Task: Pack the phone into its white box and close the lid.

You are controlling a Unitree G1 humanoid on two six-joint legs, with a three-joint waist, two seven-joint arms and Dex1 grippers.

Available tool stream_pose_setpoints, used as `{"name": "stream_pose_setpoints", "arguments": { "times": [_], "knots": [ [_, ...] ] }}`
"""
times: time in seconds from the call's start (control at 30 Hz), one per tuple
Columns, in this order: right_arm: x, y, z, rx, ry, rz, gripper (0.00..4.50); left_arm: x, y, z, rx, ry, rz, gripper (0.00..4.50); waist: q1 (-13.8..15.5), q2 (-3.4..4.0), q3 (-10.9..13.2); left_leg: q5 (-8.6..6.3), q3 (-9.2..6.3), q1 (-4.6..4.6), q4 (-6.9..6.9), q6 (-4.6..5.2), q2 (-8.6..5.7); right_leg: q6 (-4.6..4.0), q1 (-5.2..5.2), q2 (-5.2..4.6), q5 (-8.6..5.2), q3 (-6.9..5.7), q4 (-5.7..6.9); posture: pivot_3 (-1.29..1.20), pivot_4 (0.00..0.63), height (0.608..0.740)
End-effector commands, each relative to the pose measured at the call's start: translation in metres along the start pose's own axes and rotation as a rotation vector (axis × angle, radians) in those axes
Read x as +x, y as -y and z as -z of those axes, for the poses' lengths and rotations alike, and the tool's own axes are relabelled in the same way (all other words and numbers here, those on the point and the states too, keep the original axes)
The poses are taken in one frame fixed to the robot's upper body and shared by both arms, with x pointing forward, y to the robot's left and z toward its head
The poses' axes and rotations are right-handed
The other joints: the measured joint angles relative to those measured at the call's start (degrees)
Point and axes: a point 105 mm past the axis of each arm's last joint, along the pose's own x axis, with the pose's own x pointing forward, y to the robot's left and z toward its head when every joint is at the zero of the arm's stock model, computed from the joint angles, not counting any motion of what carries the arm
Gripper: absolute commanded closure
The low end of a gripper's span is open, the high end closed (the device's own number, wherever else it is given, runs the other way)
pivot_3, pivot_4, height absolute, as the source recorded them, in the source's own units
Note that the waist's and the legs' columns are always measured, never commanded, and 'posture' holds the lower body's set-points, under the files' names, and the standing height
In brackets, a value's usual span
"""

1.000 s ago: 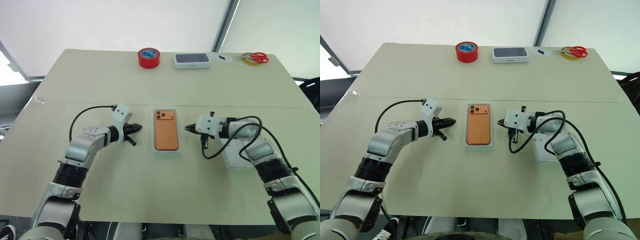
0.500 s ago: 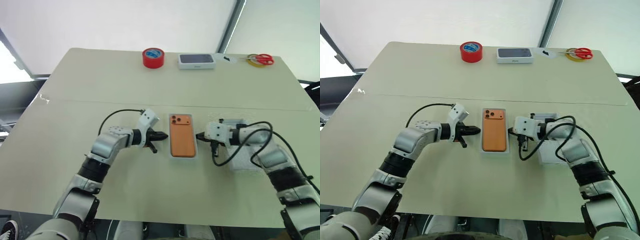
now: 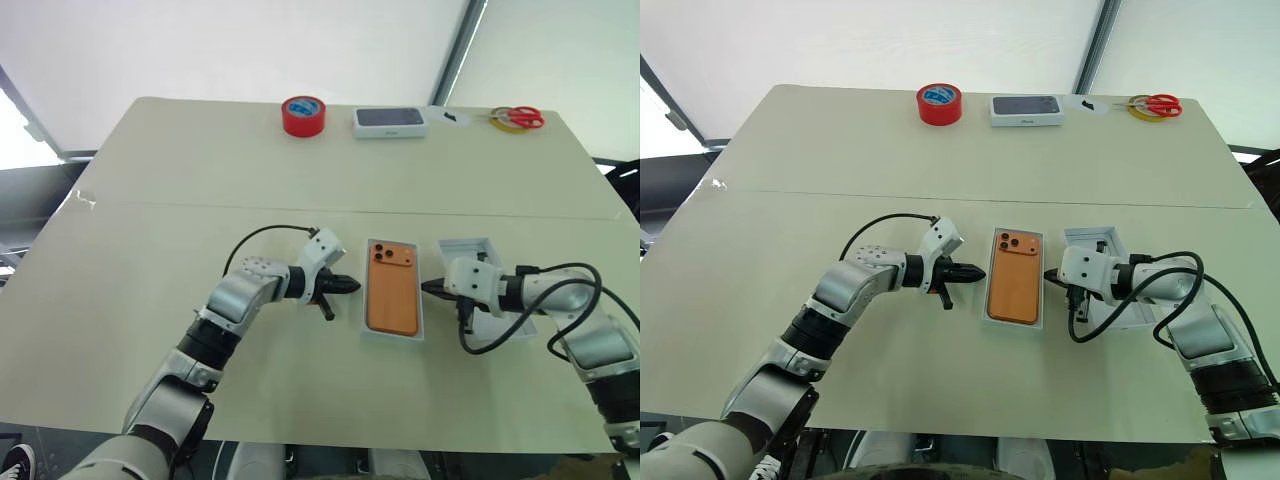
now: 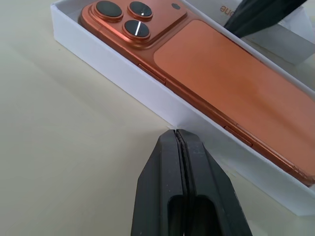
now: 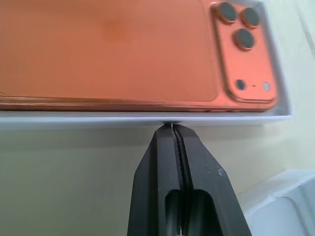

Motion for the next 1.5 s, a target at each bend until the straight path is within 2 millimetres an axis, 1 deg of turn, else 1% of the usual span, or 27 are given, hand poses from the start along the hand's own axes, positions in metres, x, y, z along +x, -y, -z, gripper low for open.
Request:
{"name": "stream_pose_setpoints", "arguments": {
  "times": [0.03,0.27,0.33,0.4,0.47,0.53,0.6,0.63,0.67,0.7,0.73,0.77,0.8,0.83,0.87,1.0,1.1,1.17,1.3,1.33,1.37,1.4,1.5],
  "knots": [
    [-0.006,0.02,-0.001,-0.063,-0.013,0.081,4.5,-0.006,0.0,-0.005,0.028,0.025,-0.007,4.47,-0.01,0.0,0.0,0.0,0.0,0.0,0.0,0.0,0.0,0.0,0.0,0.0,0.0,0.0,0.0,0.0,0.15,0.73],
    [-0.001,0.032,0.012,-0.103,-0.066,0.127,4.5,-0.012,0.002,-0.008,0.023,0.049,-0.021,4.47,0.05,0.0,0.0,0.0,0.0,0.0,0.01,0.0,0.0,0.0,0.01,0.0,0.0,-0.01,0.0,0.0,0.15,0.73],
    [-0.001,0.035,0.021,-0.133,-0.114,0.135,4.5,-0.014,0.002,-0.009,0.022,0.06,-0.028,4.47,0.01,0.0,0.0,0.01,0.01,0.0,0.01,0.0,0.0,0.0,0.01,0.0,0.0,-0.01,0.0,0.0,0.15,0.73],
    [-0.006,0.036,0.035,-0.173,-0.183,0.131,4.5,-0.019,0.001,-0.013,0.032,0.084,-0.037,4.47,0.08,0.0,0.0,0.0,0.01,0.0,0.01,0.0,0.0,0.0,0.0,0.01,0.0,-0.01,0.0,0.0,0.15,0.73],
    [-0.012,0.037,0.04,-0.182,-0.201,0.133,4.5,-0.025,-0.001,-0.018,0.036,0.118,-0.052,4.47,0.21,0.0,0.0,0.01,0.01,0.0,0.01,0.0,-0.01,0.0,0.01,0.0,0.0,-0.01,0.0,0.0,0.15,0.73],
    [-0.014,0.036,0.025,-0.156,-0.126,0.125,4.5,-0.038,0.001,-0.027,0.059,0.195,-0.027,4.47,0.09,0.0,0.0,0.01,0.0,0.0,0.04,0.0,-0.01,0.0,0.03,0.0,0.0,-0.02,0.0,0.0,0.15,0.73],
    [-0.014,0.036,0.007,0.029,-0.008,0.12,4.5,-0.05,-0.004,-0.023,0.074,0.226,-0.036,4.47,-0.1,0.01,0.0,0.01,-0.01,0.0,0.02,0.0,0.02,0.0,0.03,0.0,0.0,-0.02,-0.01,0.0,0.15,0.73],
    [-0.016,0.033,0.004,0.083,0.02,0.097,4.09,-0.054,-0.007,-0.02,0.049,0.222,-0.035,4.5,-0.17,0.02,0.0,0.02,-0.01,0.01,0.02,-0.02,0.04,0.0,0.03,0.02,0.0,-0.02,0.0,0.0,0.15,0.73],
    [-0.018,0.029,0.004,0.088,0.013,0.08,3.95,-0.061,-0.01,-0.019,0.036,0.239,-0.036,4.24,-0.17,0.05,0.01,0.02,-0.01,0.01,0.02,-0.02,0.06,0.0,0.03,0.03,0.0,-0.02,0.0,0.0,0.15,0.73],
    [-0.021,0.028,0.007,0.075,-0.004,0.087,3.62,-0.066,-0.01,-0.018,0.039,0.248,-0.03,3.94,-0.16,0.05,0.01,0.02,-0.01,0.01,0.01,-0.02,0.06,0.0,0.03,0.03,0.0,-0.02,0.0,0.0,0.15,0.73],
    [-0.026,0.031,0.008,0.091,-0.007,0.121,3.08,-0.073,-0.012,-0.018,0.06,0.256,-0.04,3.56,-0.16,0.06,0.0,0.02,-0.02,0.02,0.02,-0.02,0.06,0.0,0.05,0.04,0.0,-0.04,0.0,0.0,0.15,0.73],
    [-0.03,0.033,0.007,0.122,-0.002,0.149,2.7,-0.079,-0.012,-0.018,0.082,0.267,-0.047,3.19,-0.1,0.06,0.01,0.01,-0.01,0.02,0.01,-0.01,0.05,0.0,0.05,0.02,0.0,-0.03,-0.01,0.0,0.15,0.73],
    [-0.036,0.037,0.006,0.16,0.01,0.187,2.05,-0.087,-0.012,-0.019,0.121,0.284,-0.058,2.61,-0.03,0.06,0.01,0.01,-0.01,0.02,0.01,-0.01,0.05,0.0,0.05,0.01,0.0,-0.03,-0.02,0.0,0.15,0.73],
    [-0.04,0.041,0.005,0.2,0.011,0.229,1.51,-0.093,-0.012,-0.019,0.149,0.293,-0.064,2.09,0.01,0.08,0.02,0.0,-0.01,0.02,0.01,0.0,0.05,0.0,0.05,0.0,0.0,-0.03,-0.02,0.0,0.15,0.73],
    [-0.043,0.042,0.006,0.243,0.002,0.25,1.08,-0.1,-0.012,-0.021,0.207,0.311,-0.081,1.65,0.07,0.08,0.02,0.0,-0.01,0.01,0.01,0.0,0.04,-0.01,0.03,-0.02,0.0,-0.02,-0.02,0.0,0.15,0.73],
    [-0.049,0.041,0.001,0.319,-0.042,0.318,1.08,-0.124,-0.015,-0.02,0.307,0.356,-0.126,1.65,0.01,0.1,0.01,-0.01,-0.04,0.02,0.0,-0.02,0.05,-0.03,0.02,-0.06,0.0,-0.02,-0.02,0.0,0.15,0.73],
    [-0.058,0.041,0.009,0.396,-0.122,0.378,1.08,-0.135,-0.019,-0.018,0.388,0.372,-0.176,1.65,0.05,0.11,0.0,-0.01,-0.04,0.01,-0.04,-0.01,0.05,-0.04,0.0,-0.08,0.0,-0.01,-0.04,0.0,0.15,0.73],
    [-0.061,0.03,0.009,0.495,-0.165,0.37,1.08,-0.143,-0.018,-0.019,0.425,0.393,-0.177,1.65,0.06,0.11,0.0,-0.02,-0.03,-0.01,-0.04,0.0,0.04,-0.04,-0.03,-0.11,0.0,-0.01,-0.04,0.0,0.15,0.73],
    [-0.063,0.008,0.008,0.59,-0.253,0.323,1.08,-0.149,-0.012,-0.013,0.432,0.383,-0.125,1.65,-0.14,0.13,-0.01,-0.04,-0.03,-0.03,-0.11,0.01,0.04,-0.06,-0.1,-0.14,0.0,0.01,-0.05,0.0,0.15,0.73],
    [-0.061,-0.001,0.008,0.629,-0.293,0.286,1.08,-0.15,-0.01,-0.008,0.431,0.367,-0.103,1.65,-0.26,0.14,-0.01,-0.04,-0.03,-0.04,-0.11,0.03,0.04,-0.06,-0.11,-0.14,0.0,0.02,-0.05,0.0,0.15,0.73],
    [-0.058,-0.007,0.005,0.686,-0.295,0.266,1.08,-0.151,-0.008,-0.004,0.448,0.356,-0.099,1.65,-0.38,0.15,-0.02,-0.06,-0.03,-0.04,-0.11,0.05,0.04,-0.06,-0.11,-0.14,-0.01,0.03,-0.05,0.0,0.15,0.73],
    [-0.057,-0.01,0.002,0.73,-0.304,0.256,1.08,-0.152,-0.007,-0.002,0.447,0.353,-0.089,1.65,-0.52,0.17,-0.03,-0.18,-0.03,-0.04,-0.13,0.25,0.04,-0.07,-0.14,-0.15,-0.01,0.04,-0.05,0.0,0.15,0.73],
    [-0.059,-0.007,0.007,0.736,-0.379,0.288,1.08,-0.152,0.0,-0.001,0.465,0.348,-0.052,1.65,-1.07,0.17,-0.03,-0.2,-0.04,-0.09,-0.15,0.29,0.05,-0.08,-0.2,-0.15,-0.01,0.04,-0.05,0.0,0.15,0.73]
  ]
}}
